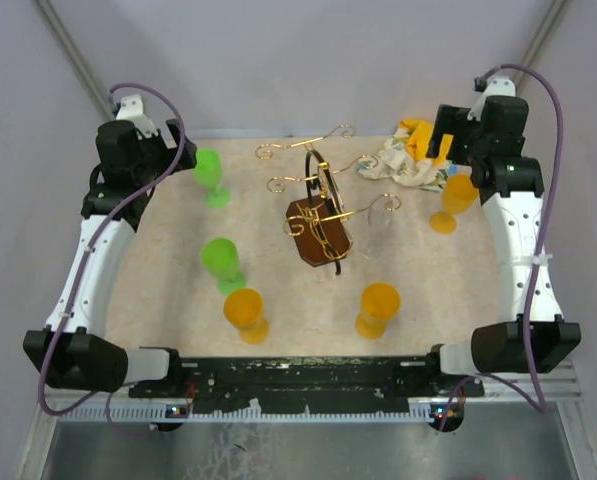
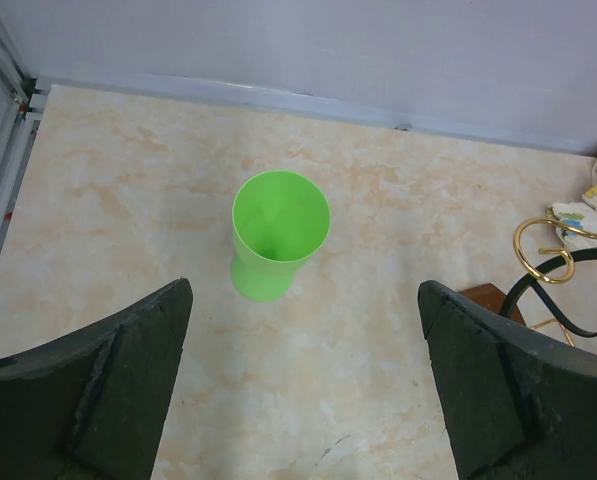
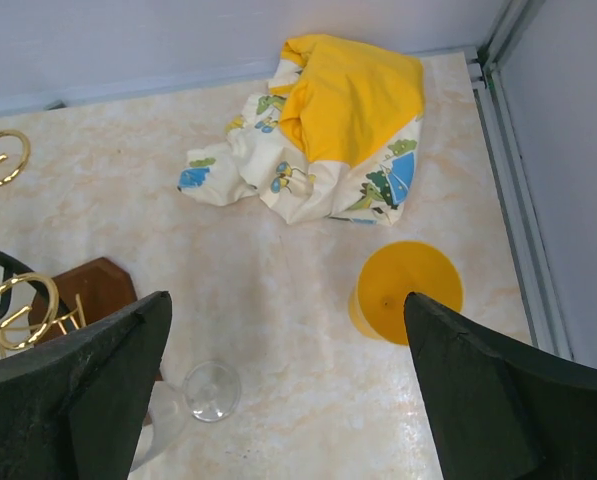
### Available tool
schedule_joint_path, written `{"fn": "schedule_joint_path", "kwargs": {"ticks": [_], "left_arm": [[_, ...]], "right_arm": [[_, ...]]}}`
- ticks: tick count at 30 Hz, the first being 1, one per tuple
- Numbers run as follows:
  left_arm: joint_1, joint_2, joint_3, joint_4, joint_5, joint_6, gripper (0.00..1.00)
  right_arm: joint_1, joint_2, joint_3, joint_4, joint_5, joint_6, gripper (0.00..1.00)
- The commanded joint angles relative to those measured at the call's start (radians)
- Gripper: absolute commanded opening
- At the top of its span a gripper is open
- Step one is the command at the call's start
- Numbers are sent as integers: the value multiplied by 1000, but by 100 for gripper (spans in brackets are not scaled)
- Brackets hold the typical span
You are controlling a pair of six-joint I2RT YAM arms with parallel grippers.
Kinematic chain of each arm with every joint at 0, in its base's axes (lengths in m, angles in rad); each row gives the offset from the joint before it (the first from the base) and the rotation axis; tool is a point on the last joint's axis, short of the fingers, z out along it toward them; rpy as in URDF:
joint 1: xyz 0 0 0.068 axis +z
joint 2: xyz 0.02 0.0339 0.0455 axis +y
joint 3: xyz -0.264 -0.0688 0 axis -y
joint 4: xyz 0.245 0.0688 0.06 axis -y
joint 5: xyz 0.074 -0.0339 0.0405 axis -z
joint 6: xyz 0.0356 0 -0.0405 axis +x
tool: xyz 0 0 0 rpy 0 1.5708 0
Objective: Place the wine glass upside down on the wine glass rack
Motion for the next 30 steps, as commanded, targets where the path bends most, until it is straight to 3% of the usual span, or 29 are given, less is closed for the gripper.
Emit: {"fn": "schedule_joint_path", "kwargs": {"ticks": [1, 13, 23, 30], "left_arm": [[-3, 4, 4, 24, 6, -8, 100], [-3, 25, 40, -29, 48, -20, 100], [-2, 24, 49, -46, 34, 15, 100], [-2, 17, 38, -38, 42, 26, 100]], "right_arm": [[2, 1, -11, 24, 67, -8, 99], [-15, -63, -141, 150, 122, 47, 99], [-46, -8, -108, 41, 210, 15, 99], [-134, 49, -90, 18, 163, 26, 99]]}}
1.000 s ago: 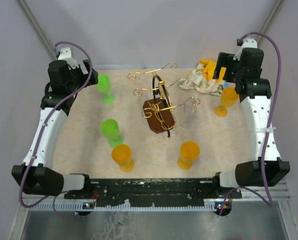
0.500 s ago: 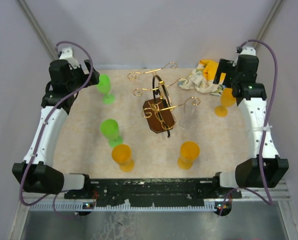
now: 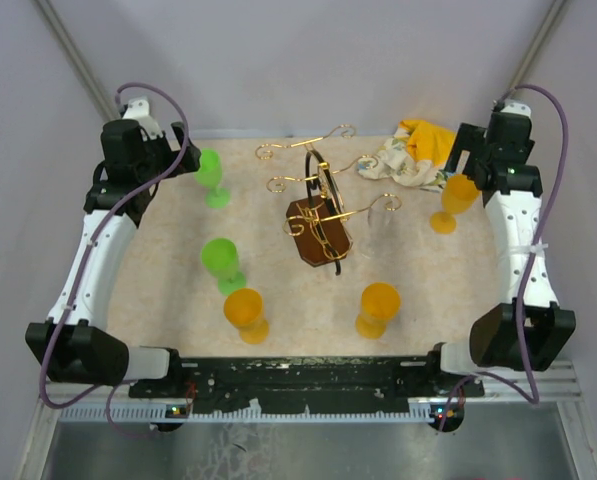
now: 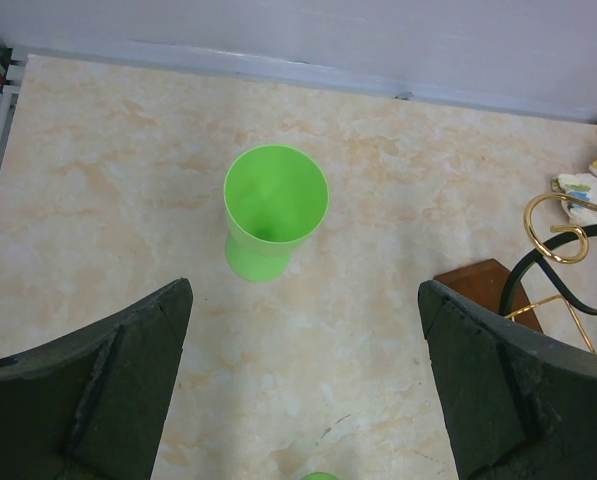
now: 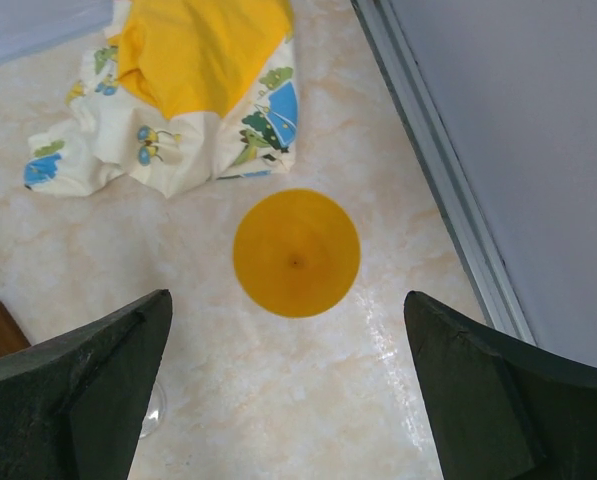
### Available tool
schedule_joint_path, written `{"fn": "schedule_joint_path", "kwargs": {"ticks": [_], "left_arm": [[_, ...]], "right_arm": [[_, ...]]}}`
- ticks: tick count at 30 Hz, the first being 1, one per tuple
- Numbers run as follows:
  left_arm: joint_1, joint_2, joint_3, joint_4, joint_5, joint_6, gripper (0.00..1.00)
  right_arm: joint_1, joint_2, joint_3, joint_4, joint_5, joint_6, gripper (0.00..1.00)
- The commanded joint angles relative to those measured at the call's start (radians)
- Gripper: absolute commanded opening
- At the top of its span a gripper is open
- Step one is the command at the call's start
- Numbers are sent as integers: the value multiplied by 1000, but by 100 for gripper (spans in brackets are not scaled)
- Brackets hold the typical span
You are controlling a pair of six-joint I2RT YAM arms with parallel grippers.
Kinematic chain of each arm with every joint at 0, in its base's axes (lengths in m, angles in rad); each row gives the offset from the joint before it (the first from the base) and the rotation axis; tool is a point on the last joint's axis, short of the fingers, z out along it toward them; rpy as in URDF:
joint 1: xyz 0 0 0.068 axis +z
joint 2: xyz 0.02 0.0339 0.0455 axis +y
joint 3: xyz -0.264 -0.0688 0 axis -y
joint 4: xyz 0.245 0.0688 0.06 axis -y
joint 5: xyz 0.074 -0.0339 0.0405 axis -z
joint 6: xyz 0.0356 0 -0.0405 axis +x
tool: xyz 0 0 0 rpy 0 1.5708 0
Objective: Place the wine glass upside down on the wine glass rack
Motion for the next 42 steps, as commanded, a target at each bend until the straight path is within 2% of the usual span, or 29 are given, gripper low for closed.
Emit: {"fn": "schedule_joint_path", "kwargs": {"ticks": [1, 7, 13, 26, 31, 34, 38, 40, 42], "left_arm": [[-1, -14, 20, 12, 18, 18, 100], [-1, -2, 17, 12, 21, 21, 100], [-1, 8, 21, 12, 24, 21, 100], [-2, 23, 10, 14, -26, 3, 100], [-1, 26, 5, 17, -36, -2, 100], [-2, 29, 8, 15, -38, -3, 100], [-1, 28, 12, 15, -39, -12, 100], [-2, 27, 11, 20, -31, -23, 100], [-1, 29, 12, 26, -16, -33, 100]], "right_arm": [[-63, 49, 57, -16, -22, -7, 99], [-77, 77, 24, -28, -72, -7, 93], [-76, 118, -5, -3, -152, -8, 83], [-76, 214, -15, 21, -242, -10, 75], [-76, 259, -15, 39, -247, -14, 68], [-76, 304, -11, 40, -243, -16, 59], [-74, 314, 7, 34, -216, -24, 33], [-73, 315, 15, 31, -205, -28, 27], [-72, 318, 24, 20, -193, -32, 16]]}}
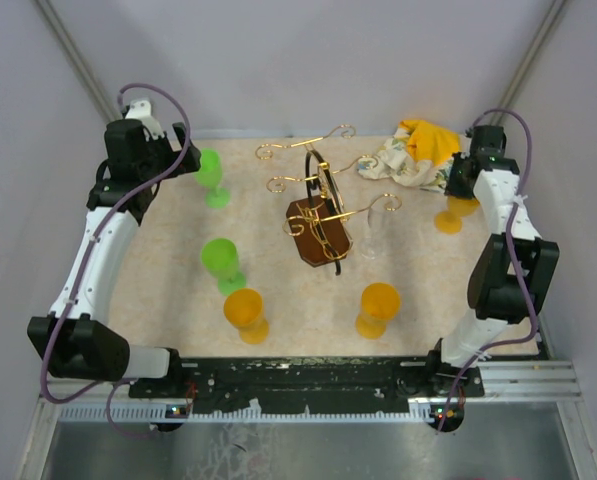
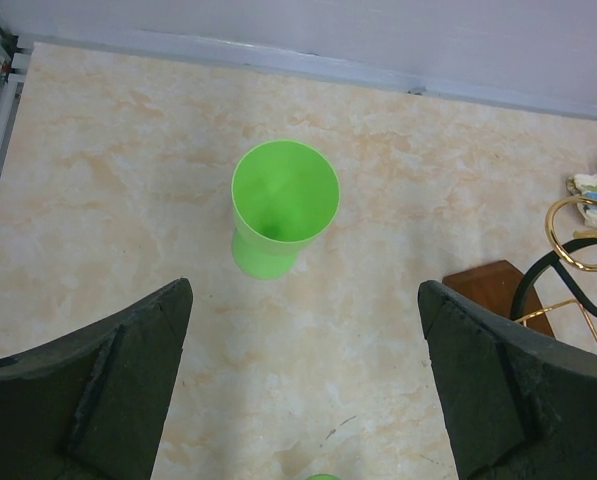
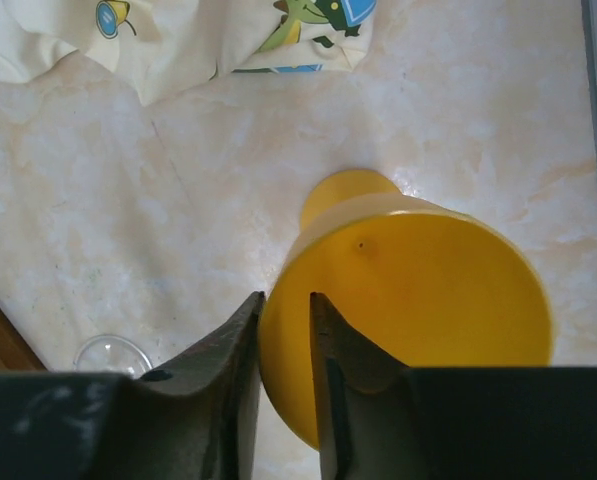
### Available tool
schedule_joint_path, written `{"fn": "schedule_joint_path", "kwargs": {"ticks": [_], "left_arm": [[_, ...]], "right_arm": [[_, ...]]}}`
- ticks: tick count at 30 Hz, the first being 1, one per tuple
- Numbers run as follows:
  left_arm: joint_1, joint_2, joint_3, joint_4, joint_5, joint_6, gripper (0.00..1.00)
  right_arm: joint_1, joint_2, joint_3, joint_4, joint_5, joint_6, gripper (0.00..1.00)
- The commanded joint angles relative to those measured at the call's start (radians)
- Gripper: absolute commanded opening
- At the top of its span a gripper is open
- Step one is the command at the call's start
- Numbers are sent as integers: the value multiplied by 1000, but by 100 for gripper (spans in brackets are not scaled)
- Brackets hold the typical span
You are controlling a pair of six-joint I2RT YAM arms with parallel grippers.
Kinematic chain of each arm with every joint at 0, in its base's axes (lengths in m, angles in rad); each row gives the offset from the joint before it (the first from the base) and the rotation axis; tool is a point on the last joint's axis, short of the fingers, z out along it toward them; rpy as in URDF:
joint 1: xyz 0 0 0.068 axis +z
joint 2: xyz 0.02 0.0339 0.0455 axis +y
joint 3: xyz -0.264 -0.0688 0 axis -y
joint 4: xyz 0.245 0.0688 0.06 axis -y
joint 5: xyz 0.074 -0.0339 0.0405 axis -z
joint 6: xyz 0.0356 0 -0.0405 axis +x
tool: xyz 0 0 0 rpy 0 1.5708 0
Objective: Place the wine glass upside down on the wine glass rack
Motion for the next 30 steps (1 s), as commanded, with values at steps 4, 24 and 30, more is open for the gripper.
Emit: {"fn": "schedule_joint_path", "kwargs": {"ticks": [4, 24, 30], "left_arm": [[-1, 21, 36, 19, 26, -48, 100], [7, 182, 429, 29, 393, -363, 100], [8, 99, 358, 170, 401, -635, 100]], "right_arm": [[7, -22, 91, -21, 67, -19, 0], [465, -254, 359, 247, 367, -202, 0], [666, -324, 182, 585, 388, -320, 0]]}}
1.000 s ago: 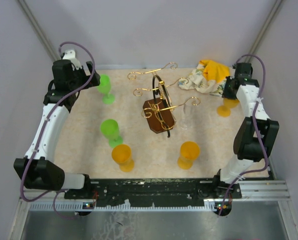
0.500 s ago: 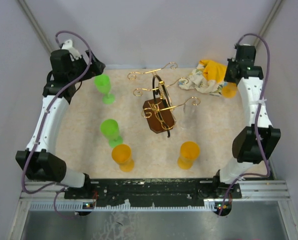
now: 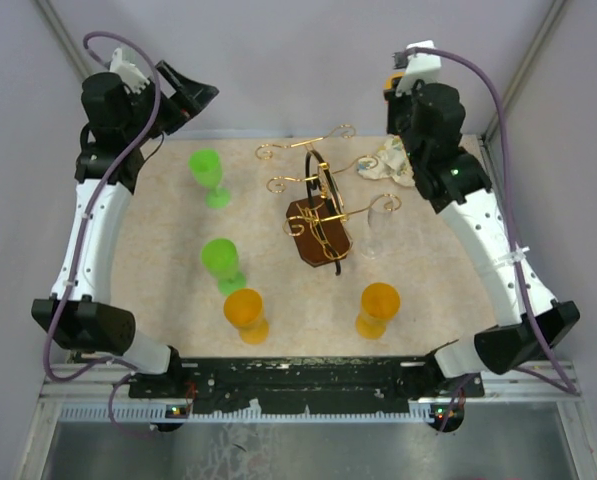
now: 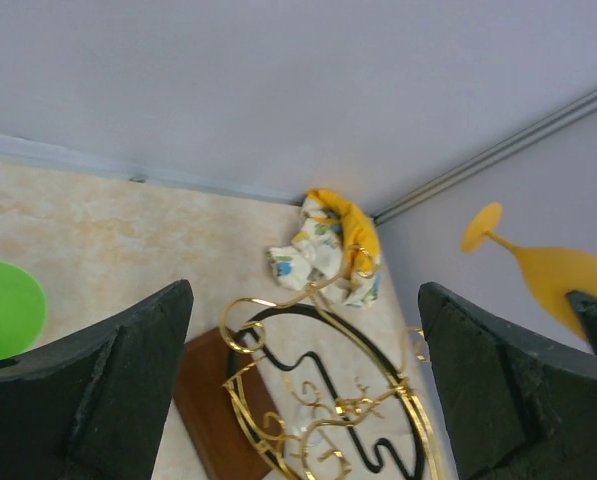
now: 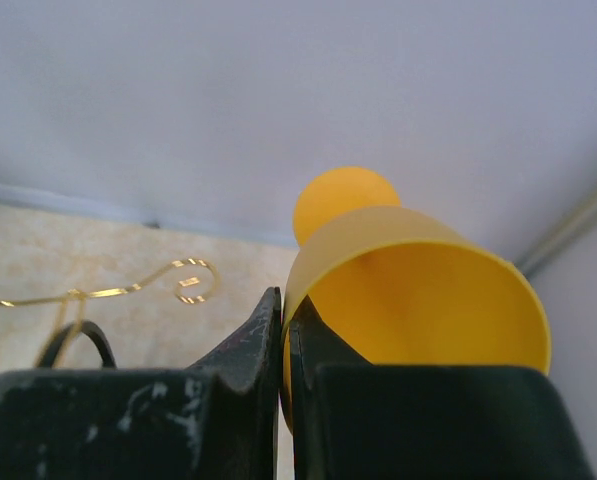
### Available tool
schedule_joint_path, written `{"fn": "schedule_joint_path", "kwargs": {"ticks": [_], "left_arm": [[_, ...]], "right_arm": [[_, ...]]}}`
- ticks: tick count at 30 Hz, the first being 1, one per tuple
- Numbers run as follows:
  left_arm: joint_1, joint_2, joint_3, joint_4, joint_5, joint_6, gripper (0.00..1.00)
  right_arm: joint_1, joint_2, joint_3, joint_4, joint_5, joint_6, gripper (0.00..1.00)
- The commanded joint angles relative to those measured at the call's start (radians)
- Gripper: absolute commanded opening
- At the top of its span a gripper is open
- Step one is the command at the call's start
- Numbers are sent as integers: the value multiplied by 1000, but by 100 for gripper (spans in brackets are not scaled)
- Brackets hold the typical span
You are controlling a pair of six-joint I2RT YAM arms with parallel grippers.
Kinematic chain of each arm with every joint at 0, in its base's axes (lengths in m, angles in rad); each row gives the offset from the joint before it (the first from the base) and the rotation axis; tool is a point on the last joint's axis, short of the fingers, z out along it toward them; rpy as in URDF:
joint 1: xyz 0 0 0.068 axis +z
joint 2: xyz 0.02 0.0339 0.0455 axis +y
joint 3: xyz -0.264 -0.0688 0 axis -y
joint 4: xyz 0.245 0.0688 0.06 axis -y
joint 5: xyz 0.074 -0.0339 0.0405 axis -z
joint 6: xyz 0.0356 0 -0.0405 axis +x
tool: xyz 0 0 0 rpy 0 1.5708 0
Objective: Place the wine glass upside down on the wine glass rack
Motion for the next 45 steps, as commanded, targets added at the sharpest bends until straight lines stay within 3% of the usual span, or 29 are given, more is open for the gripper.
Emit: {"fn": "schedule_joint_path", "kwargs": {"ticks": [1, 6, 13, 22, 29, 45], "left_arm": [[4, -79, -13, 110, 35, -237, 100], [5, -116, -34, 130, 61, -423, 100], [5, -168, -204, 275, 147, -740, 98], [5, -258, -315, 266, 75, -794, 96], [5, -264, -354, 294, 104, -817, 89], [4, -287, -409, 276, 95, -795, 86]], "right_arm": [[141, -43, -96, 344, 50, -124, 0], [304, -21, -191, 578, 58, -184, 0], [462, 18, -298, 865, 3, -300, 0], [546, 69, -329, 974, -130, -306, 0], [594, 145, -278, 966, -112, -348, 0], [657, 197, -245, 1003, -142, -353, 0]]}}
